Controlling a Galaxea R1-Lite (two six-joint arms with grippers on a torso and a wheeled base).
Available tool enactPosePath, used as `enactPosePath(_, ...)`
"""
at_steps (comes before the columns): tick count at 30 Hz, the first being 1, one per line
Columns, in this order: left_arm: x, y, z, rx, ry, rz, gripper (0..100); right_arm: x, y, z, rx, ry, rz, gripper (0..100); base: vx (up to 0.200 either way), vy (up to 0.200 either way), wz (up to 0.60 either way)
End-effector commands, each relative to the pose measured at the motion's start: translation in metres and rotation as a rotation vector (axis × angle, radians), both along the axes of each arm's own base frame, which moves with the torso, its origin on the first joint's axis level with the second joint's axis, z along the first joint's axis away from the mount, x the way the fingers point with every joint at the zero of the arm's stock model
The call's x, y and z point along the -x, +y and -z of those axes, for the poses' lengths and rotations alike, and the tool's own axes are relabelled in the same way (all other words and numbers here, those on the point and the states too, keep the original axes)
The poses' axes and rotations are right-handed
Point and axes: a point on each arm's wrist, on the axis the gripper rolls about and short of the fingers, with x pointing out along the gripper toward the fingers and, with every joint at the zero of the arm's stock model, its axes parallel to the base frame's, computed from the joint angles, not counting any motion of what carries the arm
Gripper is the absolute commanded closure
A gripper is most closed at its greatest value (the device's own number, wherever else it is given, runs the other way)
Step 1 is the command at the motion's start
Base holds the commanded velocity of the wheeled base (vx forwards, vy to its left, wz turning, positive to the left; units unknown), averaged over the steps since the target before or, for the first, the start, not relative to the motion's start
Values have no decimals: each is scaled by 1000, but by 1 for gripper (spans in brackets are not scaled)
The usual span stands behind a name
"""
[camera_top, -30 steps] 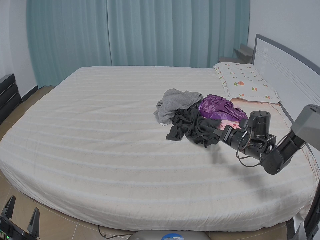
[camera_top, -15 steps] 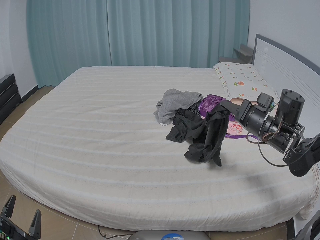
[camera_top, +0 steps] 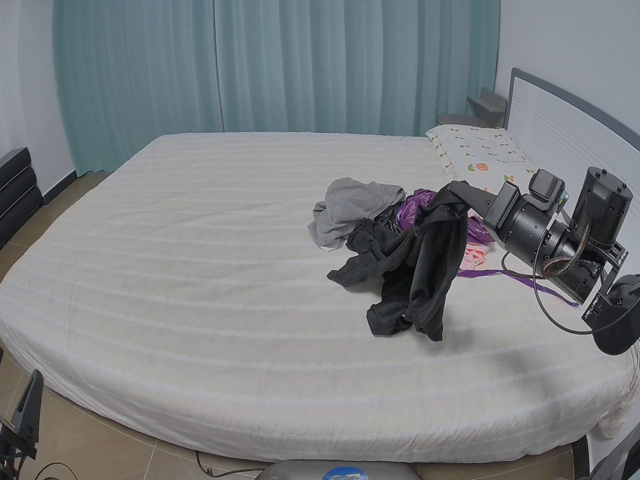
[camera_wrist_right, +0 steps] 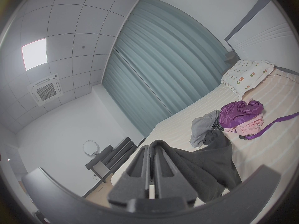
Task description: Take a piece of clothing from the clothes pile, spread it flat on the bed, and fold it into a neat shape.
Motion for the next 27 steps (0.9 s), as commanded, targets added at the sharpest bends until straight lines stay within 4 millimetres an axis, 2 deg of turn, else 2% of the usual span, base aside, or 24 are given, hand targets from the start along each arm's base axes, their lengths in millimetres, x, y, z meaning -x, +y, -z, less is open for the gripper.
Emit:
enactPosePath(1,-69,-10,-21,-49,338,254,0,7,2,-12,-20,-38,-20,100,0,0,0)
enactPosePath(4,-108,-23,-15,-44,507,346,0,18,9,-15,-26,-47,-61,100,0,0,0)
enactPosePath(8,-155,-44,2,2,617,397,0,22,17,-19,-33,-57,-88,100,0,0,0)
enactPosePath(10,-155,-44,2,2,617,397,0,22,17,-19,-33,-57,-88,100,0,0,0)
enactPosePath(11,-192,-63,20,19,671,423,0,22,16,-20,-34,-62,-87,100,0,0,0)
enactPosePath(12,-197,-65,22,25,672,421,0,22,17,-19,-32,-60,-87,100,0,0,0)
enactPosePath(14,-226,-78,38,58,694,422,0,22,17,-16,-27,-50,-92,100,0,0,0)
enactPosePath(15,-226,-78,38,58,694,422,0,22,17,-16,-27,-50,-92,100,0,0,0)
enactPosePath(16,-251,-94,55,87,721,429,0,24,16,-14,-26,-43,-98,100,0,0,0)
enactPosePath(18,-272,-112,67,104,730,418,0,25,15,-14,-25,-40,-103,100,0,0,0)
enactPosePath(19,-275,-114,69,107,727,412,0,26,15,-13,-25,-39,-103,100,0,0,0)
enactPosePath(20,-287,-126,79,112,734,390,0,29,14,-13,-23,-35,-108,100,0,0,0)
enactPosePath(21,-292,-133,86,110,747,392,0,30,15,-11,-19,-28,-112,100,0,0,0)
enactPosePath(23,-306,-149,112,76,782,397,0,36,19,-4,-7,-6,-137,100,0,0,0)
enactPosePath(27,-324,-182,124,65,714,430,0,44,19,-6,-12,-14,-154,100,0,0,0)
